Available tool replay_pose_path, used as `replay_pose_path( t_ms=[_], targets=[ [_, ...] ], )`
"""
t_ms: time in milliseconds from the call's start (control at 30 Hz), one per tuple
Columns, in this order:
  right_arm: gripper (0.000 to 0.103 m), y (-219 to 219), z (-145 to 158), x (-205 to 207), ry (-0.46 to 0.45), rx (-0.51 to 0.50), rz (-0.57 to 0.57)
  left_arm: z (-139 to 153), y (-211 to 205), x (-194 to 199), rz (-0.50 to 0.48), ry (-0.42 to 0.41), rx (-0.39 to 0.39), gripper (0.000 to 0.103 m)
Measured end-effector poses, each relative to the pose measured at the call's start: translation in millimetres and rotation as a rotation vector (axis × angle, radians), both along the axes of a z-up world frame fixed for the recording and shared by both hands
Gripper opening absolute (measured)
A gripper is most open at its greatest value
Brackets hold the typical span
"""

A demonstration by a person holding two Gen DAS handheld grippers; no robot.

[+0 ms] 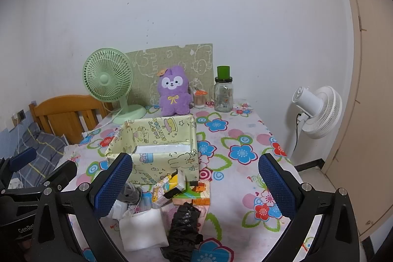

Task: Organize soft objects

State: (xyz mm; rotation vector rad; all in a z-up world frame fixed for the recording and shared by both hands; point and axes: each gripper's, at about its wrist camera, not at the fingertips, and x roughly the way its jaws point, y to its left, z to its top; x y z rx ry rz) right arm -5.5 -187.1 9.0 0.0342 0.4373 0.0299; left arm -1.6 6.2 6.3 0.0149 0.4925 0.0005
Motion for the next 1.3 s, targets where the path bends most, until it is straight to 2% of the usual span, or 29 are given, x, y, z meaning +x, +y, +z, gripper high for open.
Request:
replay_pose_path(
  t_ms=[1300],
  targets=[
    [0.103,1.8,-1.9,3.9,0.006,0.000,0.006,-8.0,-2.1,2.6,-0.013,0.014,0.006,0.103]
  ],
)
